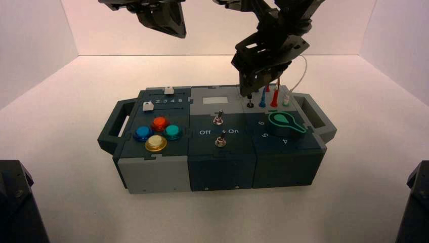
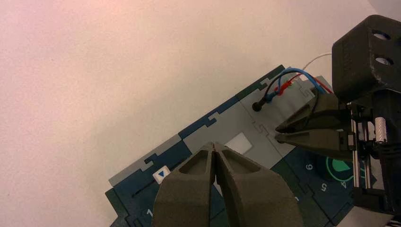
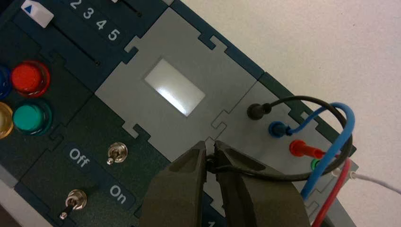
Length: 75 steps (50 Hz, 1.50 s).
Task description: Insert the black wire.
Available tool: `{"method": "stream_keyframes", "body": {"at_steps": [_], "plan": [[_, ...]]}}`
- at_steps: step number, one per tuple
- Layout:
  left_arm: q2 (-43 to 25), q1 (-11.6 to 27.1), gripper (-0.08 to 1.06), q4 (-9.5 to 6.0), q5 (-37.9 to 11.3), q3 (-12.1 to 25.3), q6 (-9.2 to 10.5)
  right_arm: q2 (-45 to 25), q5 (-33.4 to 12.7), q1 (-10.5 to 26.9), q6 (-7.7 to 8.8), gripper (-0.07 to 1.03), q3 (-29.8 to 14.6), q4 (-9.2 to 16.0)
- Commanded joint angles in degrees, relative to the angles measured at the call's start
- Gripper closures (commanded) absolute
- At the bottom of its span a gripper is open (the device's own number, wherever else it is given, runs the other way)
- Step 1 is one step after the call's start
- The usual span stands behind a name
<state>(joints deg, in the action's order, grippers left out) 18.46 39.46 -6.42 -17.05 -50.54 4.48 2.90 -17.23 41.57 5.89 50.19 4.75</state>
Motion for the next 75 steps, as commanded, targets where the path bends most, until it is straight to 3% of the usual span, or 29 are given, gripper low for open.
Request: {"method": "stream_keyframes", "body": {"at_steps": [1, 29, 75], "plan": [[0.18, 0.09, 1.01, 0.18, 0.44, 1.76, -0.18, -0.53, -0.18, 0.09, -0.09, 0.99, -0.18, 0.00], [-1.23, 0.09, 1.01, 0.18, 0.44, 2.81, -0.79, -0.35, 0.26, 0.09, -0.09, 0.99, -1.05, -1.76], [-3.08, 0.09, 1.01, 0.18, 0.44, 3.69, -0.79, 1.49, 1.58, 0.09, -0.44, 0.99, -1.14, -2.11]]}}
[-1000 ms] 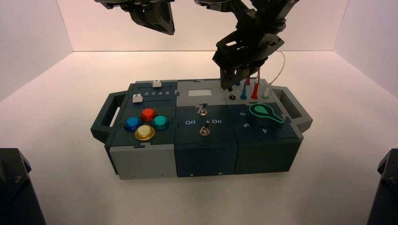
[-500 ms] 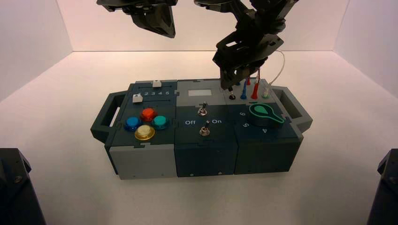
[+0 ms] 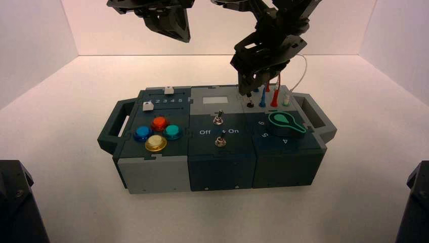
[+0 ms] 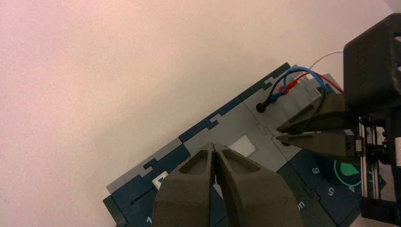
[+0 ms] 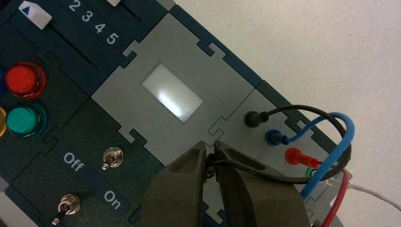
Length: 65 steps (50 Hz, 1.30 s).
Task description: Insert the black wire.
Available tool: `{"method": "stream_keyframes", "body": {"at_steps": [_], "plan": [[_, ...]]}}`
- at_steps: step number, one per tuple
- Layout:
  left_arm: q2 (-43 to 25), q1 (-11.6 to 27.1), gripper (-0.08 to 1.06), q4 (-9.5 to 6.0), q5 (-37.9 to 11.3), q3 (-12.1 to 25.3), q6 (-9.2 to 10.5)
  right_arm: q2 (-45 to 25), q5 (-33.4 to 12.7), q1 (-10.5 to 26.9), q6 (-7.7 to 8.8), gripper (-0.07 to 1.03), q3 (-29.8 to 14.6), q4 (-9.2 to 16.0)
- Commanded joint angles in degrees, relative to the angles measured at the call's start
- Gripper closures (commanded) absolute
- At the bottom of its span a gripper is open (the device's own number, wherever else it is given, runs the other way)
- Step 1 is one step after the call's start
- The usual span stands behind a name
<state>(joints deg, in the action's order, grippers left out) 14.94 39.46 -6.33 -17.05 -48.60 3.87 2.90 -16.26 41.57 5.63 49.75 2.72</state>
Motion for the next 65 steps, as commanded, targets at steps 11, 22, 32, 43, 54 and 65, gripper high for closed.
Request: {"method": "stream_keyframes", "body": {"at_steps": [11, 22, 32, 43, 54, 65], "plan": [[0.44, 0.09, 1.01, 0.09, 0.44, 1.85, -0.26, 1.32, 0.97, 0.09, -0.44, 0.99, -0.70, 0.09], [0.35, 0.09, 1.01, 0.09, 0.44, 1.93, -0.35, 1.14, 0.97, 0.18, -0.62, 0.98, -0.44, 0.35], [-0.44, 0.09, 1.01, 0.09, 0.44, 2.55, -0.44, 1.05, 0.97, 0.18, -0.79, 0.98, -0.18, 0.70], [-1.05, 0.09, 1.01, 0.09, 0.44, 3.08, -0.44, 0.53, 0.97, 0.18, -0.88, 0.98, -0.09, 0.88], [-1.14, 0.09, 1.01, 0.09, 0.44, 3.16, -0.44, 0.09, 1.14, 0.35, -0.88, 0.98, -0.18, 1.14], [-1.23, 0.09, 1.01, 0.09, 0.44, 3.16, -0.53, -0.35, 1.32, 0.35, -0.88, 0.98, -0.70, 1.23]]}}
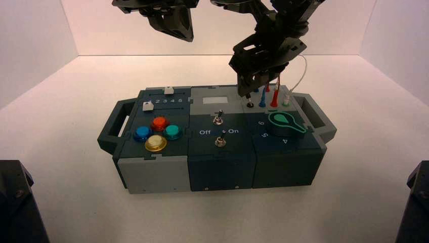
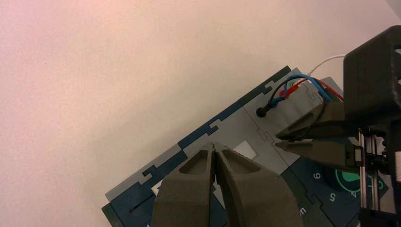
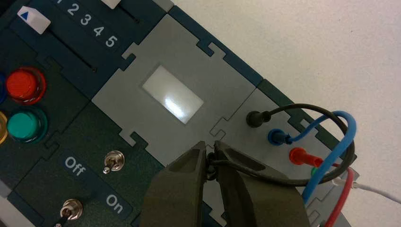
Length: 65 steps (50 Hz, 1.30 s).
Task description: Insert the black wire.
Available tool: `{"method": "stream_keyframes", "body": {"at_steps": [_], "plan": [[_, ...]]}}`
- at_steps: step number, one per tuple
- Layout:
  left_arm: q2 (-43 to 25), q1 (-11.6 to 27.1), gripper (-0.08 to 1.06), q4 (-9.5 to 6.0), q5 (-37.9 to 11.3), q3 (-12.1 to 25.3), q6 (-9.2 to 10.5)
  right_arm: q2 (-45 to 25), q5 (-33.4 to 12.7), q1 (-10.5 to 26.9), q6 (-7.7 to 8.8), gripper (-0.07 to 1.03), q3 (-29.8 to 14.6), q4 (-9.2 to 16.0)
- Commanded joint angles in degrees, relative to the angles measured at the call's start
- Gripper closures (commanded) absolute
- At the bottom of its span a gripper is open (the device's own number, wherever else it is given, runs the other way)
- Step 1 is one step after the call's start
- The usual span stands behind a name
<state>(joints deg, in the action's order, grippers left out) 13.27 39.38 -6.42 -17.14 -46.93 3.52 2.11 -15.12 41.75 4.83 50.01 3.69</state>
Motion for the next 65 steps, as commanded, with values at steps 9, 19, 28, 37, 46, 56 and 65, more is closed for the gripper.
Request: {"method": "stream_keyframes", "body": {"at_steps": [9, 19, 28, 37, 46, 56, 65], "plan": [[0.26, 0.18, 1.01, 0.18, 0.53, 1.49, -0.18, 0.26, 0.26, 0.18, -0.09, 0.98, -0.97, 0.18], [-0.09, 0.18, 1.01, 0.18, 0.79, 1.93, -0.35, 0.35, 0.70, 0.18, -0.09, 0.98, -1.14, 0.09], [-0.26, 0.18, 1.01, 0.18, 0.79, 2.02, -0.44, 0.62, 0.35, 0.18, -0.09, 0.98, -1.23, 0.00], [-0.26, 0.18, 1.01, 0.18, 0.88, 2.02, -0.44, 1.67, -0.09, 0.18, -0.09, 0.98, -1.41, -0.09], [-0.35, 0.18, 1.01, 0.18, 0.79, 2.20, -0.44, 1.93, -0.26, 0.18, -0.09, 0.98, -1.41, -0.09], [-0.62, 0.18, 1.01, 0.18, 0.79, 2.46, -0.79, 1.93, -0.26, 0.18, -0.09, 0.98, -1.58, -0.09], [-0.97, 0.18, 1.01, 0.18, 0.79, 2.64, -1.05, 1.85, 0.00, 0.18, -0.09, 0.98, -1.58, -0.09]]}}
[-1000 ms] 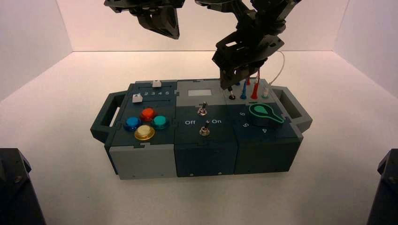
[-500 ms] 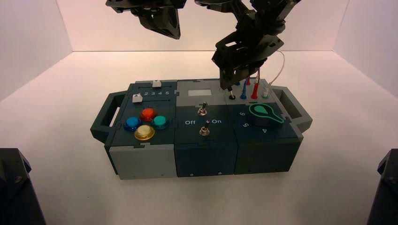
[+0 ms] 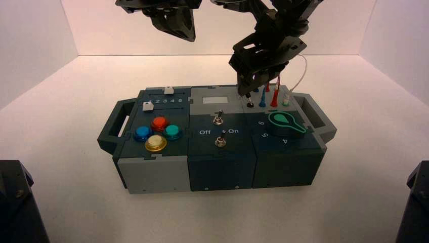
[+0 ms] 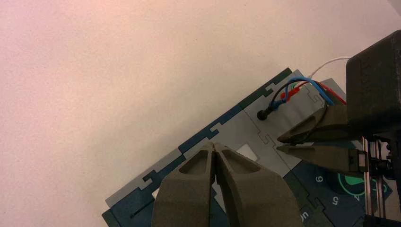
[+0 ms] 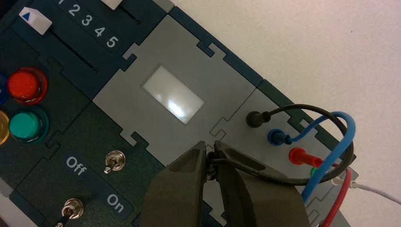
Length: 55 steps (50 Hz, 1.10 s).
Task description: Insert the black wire.
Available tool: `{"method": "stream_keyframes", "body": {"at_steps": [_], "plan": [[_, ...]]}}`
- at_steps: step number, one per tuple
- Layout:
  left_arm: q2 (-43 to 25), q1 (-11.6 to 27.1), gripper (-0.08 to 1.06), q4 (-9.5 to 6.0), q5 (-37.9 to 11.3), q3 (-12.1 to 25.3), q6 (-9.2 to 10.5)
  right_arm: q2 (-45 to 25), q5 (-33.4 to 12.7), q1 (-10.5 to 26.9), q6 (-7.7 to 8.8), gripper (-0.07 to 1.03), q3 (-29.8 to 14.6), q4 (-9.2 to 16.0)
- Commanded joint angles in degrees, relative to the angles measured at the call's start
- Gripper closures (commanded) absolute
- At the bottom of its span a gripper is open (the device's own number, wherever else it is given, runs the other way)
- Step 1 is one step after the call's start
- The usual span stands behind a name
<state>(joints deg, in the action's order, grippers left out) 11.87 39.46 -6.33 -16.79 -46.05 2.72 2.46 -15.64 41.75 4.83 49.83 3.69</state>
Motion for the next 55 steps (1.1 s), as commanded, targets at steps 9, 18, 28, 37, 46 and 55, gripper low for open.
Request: {"method": "stream_keyframes", "body": {"at_steps": [9, 18, 28, 37, 46, 55], "plan": [[0.35, 0.09, 1.01, 0.09, 0.53, 1.85, -0.44, 1.23, 0.62, 0.18, -0.09, 0.98, -1.76, -0.09], [0.18, 0.09, 1.01, 0.09, 0.53, 1.93, -0.62, 1.05, 0.62, 0.18, -0.09, 0.98, -2.11, 0.00], [-0.09, 0.09, 1.01, 0.09, 0.44, 2.02, -0.62, 0.70, 0.53, 0.18, -0.09, 0.98, -1.67, 0.09], [-0.44, 0.09, 1.01, 0.09, 0.44, 2.20, -0.62, 0.09, 0.62, 0.18, -0.09, 0.98, -1.49, 0.18], [-0.53, 0.09, 1.01, 0.09, 0.44, 2.20, -0.62, -0.09, 0.70, 0.18, -0.09, 0.98, -1.41, 0.18], [-0.53, 0.09, 1.01, 0.09, 0.53, 2.20, -0.62, -0.70, 0.88, 0.18, -0.09, 0.98, -1.32, 0.18]]}}
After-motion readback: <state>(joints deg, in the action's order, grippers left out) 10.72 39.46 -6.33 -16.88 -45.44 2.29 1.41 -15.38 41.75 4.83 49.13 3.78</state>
